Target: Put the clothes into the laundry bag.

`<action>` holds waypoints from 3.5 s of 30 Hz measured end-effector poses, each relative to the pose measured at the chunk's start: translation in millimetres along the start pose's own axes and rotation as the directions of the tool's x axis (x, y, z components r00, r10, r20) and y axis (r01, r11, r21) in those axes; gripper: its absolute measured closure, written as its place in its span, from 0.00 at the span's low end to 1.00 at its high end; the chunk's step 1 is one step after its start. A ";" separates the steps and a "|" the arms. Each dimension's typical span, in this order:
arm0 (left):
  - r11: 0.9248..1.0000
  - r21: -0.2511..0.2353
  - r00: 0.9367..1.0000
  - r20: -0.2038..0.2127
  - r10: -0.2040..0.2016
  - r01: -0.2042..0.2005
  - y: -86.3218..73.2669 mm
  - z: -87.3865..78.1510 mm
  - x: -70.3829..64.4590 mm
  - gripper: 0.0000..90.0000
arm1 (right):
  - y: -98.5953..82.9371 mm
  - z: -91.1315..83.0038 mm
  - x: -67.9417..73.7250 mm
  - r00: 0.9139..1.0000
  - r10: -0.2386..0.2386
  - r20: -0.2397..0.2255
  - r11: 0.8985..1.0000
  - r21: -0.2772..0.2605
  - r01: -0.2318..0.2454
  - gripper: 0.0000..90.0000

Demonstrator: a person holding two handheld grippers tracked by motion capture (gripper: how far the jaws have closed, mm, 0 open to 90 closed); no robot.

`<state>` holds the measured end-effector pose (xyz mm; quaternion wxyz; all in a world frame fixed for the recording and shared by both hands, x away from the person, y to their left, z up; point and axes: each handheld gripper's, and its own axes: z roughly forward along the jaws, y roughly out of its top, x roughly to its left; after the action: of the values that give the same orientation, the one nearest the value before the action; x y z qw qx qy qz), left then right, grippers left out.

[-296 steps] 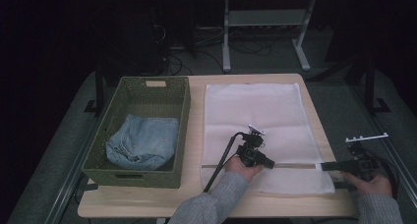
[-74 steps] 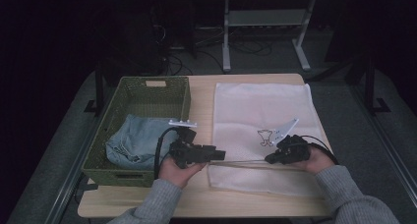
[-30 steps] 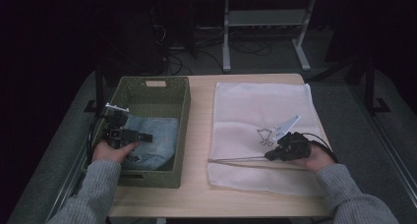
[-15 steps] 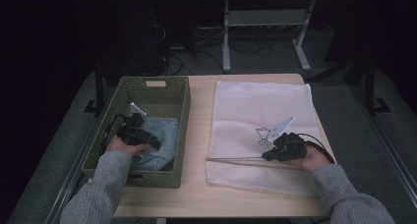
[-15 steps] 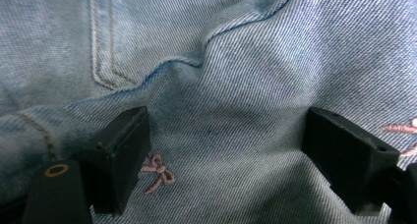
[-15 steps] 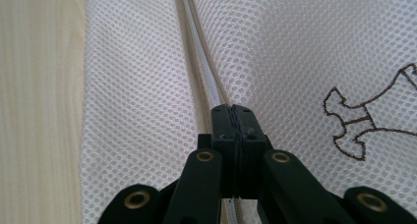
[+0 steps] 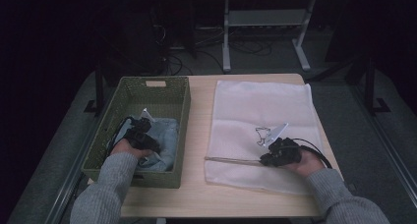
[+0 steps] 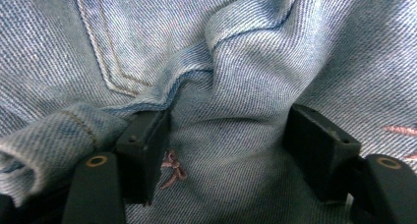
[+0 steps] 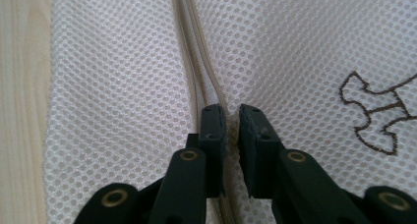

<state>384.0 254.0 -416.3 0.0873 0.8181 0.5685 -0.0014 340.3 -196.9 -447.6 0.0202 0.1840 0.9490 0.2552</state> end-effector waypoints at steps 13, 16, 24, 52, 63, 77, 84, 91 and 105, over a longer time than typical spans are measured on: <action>1.000 0.004 1.000 -0.009 0.003 -0.003 0.0 0.5 0.3 0.58 | -0.4 4.3 -0.2 0.999 -0.009 0.041 1.000 0.003 0.009 0.76; 1.000 0.004 1.000 -0.007 -0.009 0.009 0.2 0.3 1.3 0.64 | 1.0 4.4 1.2 0.998 -0.008 0.054 1.000 0.014 0.007 0.83; 1.000 0.004 0.999 0.018 -0.030 0.030 0.4 -3.8 3.9 0.75 | 4.9 4.2 3.1 0.998 -0.026 0.065 0.999 0.040 0.023 0.97; 0.967 -0.203 0.938 0.338 -0.077 0.153 -35.9 -54.2 30.1 0.78 | 13.4 -33.8 -4.4 1.000 0.005 -0.001 0.998 -0.067 -0.005 0.97; 0.926 -0.291 0.847 0.529 -0.053 0.239 -53.1 -66.7 43.0 0.79 | 14.1 -43.6 -9.0 1.000 0.015 -0.018 0.995 -0.095 -0.017 0.97; 0.860 -0.370 0.702 0.712 0.019 0.351 -68.7 -89.9 56.3 0.79 | 24.2 -54.8 -13.2 1.000 0.002 -0.012 0.994 -0.108 -0.003 0.97; 0.842 -0.386 0.670 0.742 0.040 0.378 -75.3 -102.8 57.9 0.79 | 31.8 -62.0 -16.2 1.000 -0.003 -0.011 0.993 -0.117 0.002 0.97; 0.808 -0.432 0.612 0.783 0.114 0.401 -78.1 -117.4 55.3 0.79 | 39.0 -68.9 -20.5 1.000 -0.003 -0.006 0.992 -0.125 0.002 0.97; 0.795 -0.491 0.565 0.791 0.235 0.357 -65.6 -152.9 19.2 0.79 | 48.9 -76.1 -28.5 1.000 -0.002 0.000 0.992 -0.130 0.002 0.98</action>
<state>314.9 316.1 -276.9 0.5968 0.6255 0.4592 -0.2040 373.3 -204.2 -359.0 0.0325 0.1814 0.9305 0.3165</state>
